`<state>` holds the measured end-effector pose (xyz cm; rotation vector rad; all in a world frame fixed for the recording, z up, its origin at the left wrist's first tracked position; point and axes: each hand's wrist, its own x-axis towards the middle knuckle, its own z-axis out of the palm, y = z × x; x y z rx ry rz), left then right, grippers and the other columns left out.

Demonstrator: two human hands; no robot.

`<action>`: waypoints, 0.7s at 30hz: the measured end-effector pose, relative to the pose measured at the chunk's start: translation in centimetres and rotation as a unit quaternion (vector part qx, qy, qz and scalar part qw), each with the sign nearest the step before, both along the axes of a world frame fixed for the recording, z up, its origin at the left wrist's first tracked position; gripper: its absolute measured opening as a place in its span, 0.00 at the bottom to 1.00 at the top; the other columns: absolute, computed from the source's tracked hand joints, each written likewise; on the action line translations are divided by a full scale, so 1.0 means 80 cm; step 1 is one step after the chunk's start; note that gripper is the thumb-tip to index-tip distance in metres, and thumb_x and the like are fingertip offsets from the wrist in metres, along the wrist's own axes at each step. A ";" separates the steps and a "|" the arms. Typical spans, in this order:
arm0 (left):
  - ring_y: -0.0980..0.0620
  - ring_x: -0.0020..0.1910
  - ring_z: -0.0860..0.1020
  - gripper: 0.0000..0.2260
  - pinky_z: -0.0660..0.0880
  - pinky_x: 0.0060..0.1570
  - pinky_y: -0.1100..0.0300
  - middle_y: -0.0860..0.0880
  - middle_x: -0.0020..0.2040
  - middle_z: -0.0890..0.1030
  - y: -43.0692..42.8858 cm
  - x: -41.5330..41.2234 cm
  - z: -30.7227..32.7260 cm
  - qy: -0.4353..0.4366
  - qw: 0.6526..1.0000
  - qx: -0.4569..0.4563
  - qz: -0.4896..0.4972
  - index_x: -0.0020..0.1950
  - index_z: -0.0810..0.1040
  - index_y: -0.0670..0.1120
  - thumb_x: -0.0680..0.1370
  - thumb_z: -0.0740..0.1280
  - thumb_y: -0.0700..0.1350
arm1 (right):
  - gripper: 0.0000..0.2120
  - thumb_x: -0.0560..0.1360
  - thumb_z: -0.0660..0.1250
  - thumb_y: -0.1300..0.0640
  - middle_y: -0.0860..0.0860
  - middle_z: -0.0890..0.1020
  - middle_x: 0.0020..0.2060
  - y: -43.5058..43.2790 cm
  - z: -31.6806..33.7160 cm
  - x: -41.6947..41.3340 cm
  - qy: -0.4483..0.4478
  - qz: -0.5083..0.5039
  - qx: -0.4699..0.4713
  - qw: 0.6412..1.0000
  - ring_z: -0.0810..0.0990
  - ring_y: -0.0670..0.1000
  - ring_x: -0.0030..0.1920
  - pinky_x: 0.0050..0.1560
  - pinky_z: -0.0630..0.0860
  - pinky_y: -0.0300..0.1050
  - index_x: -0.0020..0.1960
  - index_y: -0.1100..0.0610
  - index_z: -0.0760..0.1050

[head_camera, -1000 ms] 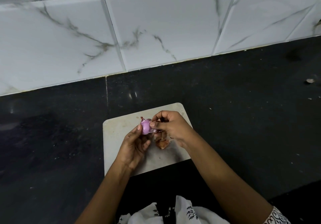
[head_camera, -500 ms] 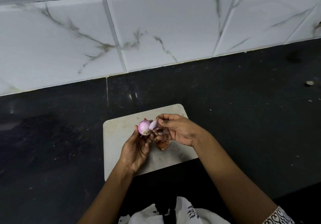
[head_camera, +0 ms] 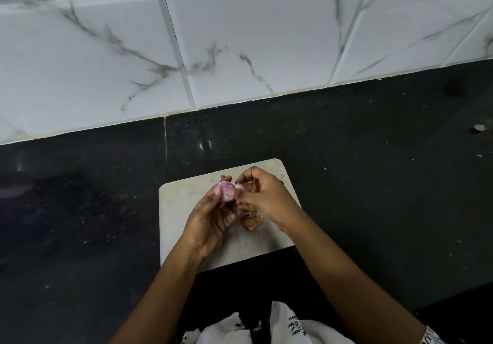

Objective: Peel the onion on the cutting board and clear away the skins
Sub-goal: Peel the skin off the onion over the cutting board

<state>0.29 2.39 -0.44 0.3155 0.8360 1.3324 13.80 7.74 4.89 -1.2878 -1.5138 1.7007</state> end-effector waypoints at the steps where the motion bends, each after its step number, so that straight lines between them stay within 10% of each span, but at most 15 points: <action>1: 0.53 0.40 0.82 0.25 0.79 0.30 0.63 0.45 0.48 0.83 -0.001 0.001 0.000 -0.004 1.000 0.002 0.007 0.55 0.80 0.44 0.62 0.78 0.53 | 0.11 0.69 0.74 0.56 0.49 0.81 0.40 0.000 -0.003 0.001 -0.042 0.001 0.034 0.999 0.81 0.45 0.40 0.39 0.80 0.39 0.48 0.55 0.76; 5: 0.51 0.41 0.83 0.16 0.81 0.35 0.61 0.44 0.47 0.84 -0.004 0.006 0.000 -0.036 0.998 -0.028 0.032 0.58 0.77 0.43 0.77 0.59 0.51 | 0.05 0.70 0.73 0.59 0.51 0.81 0.34 0.002 -0.005 -0.002 -0.076 -0.014 0.052 0.996 0.82 0.48 0.33 0.38 0.83 0.47 0.44 0.54 0.78; 11: 0.52 0.40 0.82 0.23 0.80 0.34 0.63 0.45 0.47 0.83 -0.001 -0.001 -0.003 -0.081 0.995 -0.035 0.049 0.56 0.82 0.44 0.68 0.72 0.57 | 0.03 0.71 0.72 0.61 0.53 0.83 0.40 0.021 -0.015 0.013 -0.086 -0.046 -0.001 0.995 0.84 0.53 0.42 0.44 0.83 0.52 0.41 0.55 0.79; 21: 0.53 0.33 0.82 0.23 0.77 0.26 0.68 0.42 0.42 0.82 0.001 -0.004 0.001 -0.105 0.989 -0.098 0.043 0.44 0.85 0.38 0.72 0.62 0.58 | 0.18 0.72 0.70 0.55 0.49 0.77 0.58 0.009 -0.018 0.017 -0.345 0.084 0.243 0.903 0.78 0.50 0.54 0.52 0.71 0.41 0.61 0.51 0.75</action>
